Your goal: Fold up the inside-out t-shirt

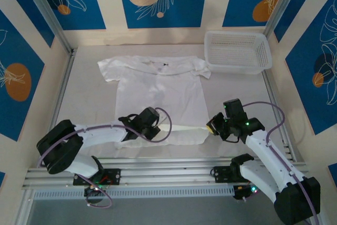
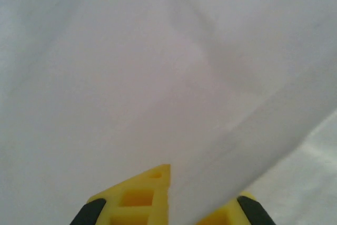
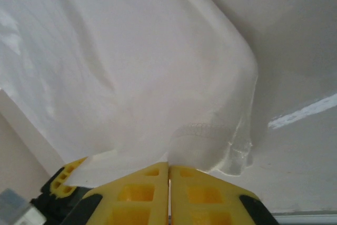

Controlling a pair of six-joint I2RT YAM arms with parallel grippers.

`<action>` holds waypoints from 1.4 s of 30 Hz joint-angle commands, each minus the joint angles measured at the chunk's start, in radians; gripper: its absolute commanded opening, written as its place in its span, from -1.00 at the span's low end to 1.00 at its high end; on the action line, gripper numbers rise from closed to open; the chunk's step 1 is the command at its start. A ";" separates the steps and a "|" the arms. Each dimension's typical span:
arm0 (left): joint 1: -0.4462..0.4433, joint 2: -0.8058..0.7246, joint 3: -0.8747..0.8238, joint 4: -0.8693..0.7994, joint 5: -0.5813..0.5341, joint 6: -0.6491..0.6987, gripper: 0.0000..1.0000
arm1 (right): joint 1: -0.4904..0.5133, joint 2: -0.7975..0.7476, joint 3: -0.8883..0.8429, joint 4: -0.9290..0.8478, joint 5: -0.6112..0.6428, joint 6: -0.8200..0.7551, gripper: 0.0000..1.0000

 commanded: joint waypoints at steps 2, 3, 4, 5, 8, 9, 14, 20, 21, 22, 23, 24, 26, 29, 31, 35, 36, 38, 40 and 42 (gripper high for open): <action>0.057 -0.095 0.009 0.021 0.162 -0.034 -1.00 | 0.026 -0.009 0.094 -0.020 0.077 -0.249 -0.58; 0.069 -0.116 0.017 0.020 0.197 -0.036 -1.00 | 0.054 -0.008 0.107 0.021 0.077 -0.328 -0.48; 0.076 -0.129 0.026 0.018 0.228 -0.035 -1.00 | 0.088 -0.006 0.116 0.067 0.079 -0.393 -0.39; 0.080 -0.141 0.043 0.011 0.259 -0.031 -1.00 | 0.140 -0.001 0.123 0.119 0.078 -0.487 -0.34; 0.084 -0.145 0.107 -0.022 0.279 -0.034 -1.00 | 0.324 0.025 0.107 0.297 0.184 -0.675 -0.37; 0.085 -0.141 0.129 -0.033 0.279 -0.035 -1.00 | 0.385 0.039 0.083 0.381 0.223 -0.736 -0.42; 0.100 -0.129 0.208 -0.073 0.251 -0.067 -1.00 | 0.687 0.184 -0.047 0.898 0.452 -1.116 -0.57; 0.137 -0.149 0.294 -0.079 0.328 -0.140 -1.00 | 0.796 0.555 -0.058 1.409 0.682 -1.496 -1.00; 0.146 -0.151 0.309 -0.080 0.337 -0.147 -1.00 | 0.801 0.626 -0.059 1.503 0.709 -1.583 -1.00; 0.152 -0.154 0.317 -0.076 0.345 -0.149 -1.00 | 0.803 0.694 -0.057 1.593 0.729 -1.677 -1.00; 0.162 -0.153 0.325 -0.073 0.353 -0.152 -1.00 | 0.800 0.773 -0.057 1.715 0.764 -1.802 -1.00; 0.174 -0.152 0.337 -0.072 0.357 -0.157 -1.00 | 0.791 0.854 -0.056 1.850 0.801 -1.930 -1.00; 0.191 -0.150 0.360 -0.075 0.376 -0.174 -1.00 | 0.751 0.989 -0.044 2.057 0.842 -2.121 -1.00; 0.206 -0.154 0.401 -0.067 0.438 -0.207 -1.00 | 0.661 1.042 -0.017 2.089 0.834 -2.147 -1.00; 0.208 -0.144 0.445 -0.075 0.479 -0.215 -1.00 | 0.620 1.056 0.011 2.069 0.822 -2.174 -1.00; 0.206 -0.081 0.579 -0.143 0.521 -0.225 -1.00 | 0.579 1.106 0.076 2.003 0.788 -2.209 -1.00; 0.206 -0.073 0.596 -0.136 0.524 -0.230 -1.00 | 0.582 1.114 0.093 1.973 0.778 -2.192 -1.00; 0.208 -0.071 0.613 -0.112 0.523 -0.238 -1.00 | 0.588 1.126 0.127 1.924 0.780 -2.158 -1.00; 0.206 -0.072 0.627 -0.092 0.523 -0.242 -1.00 | 0.582 1.115 0.156 1.915 0.811 -2.104 -1.00; 0.206 -0.070 0.647 -0.070 0.533 -0.253 -0.96 | 0.567 1.074 0.182 1.754 0.774 -2.010 -1.00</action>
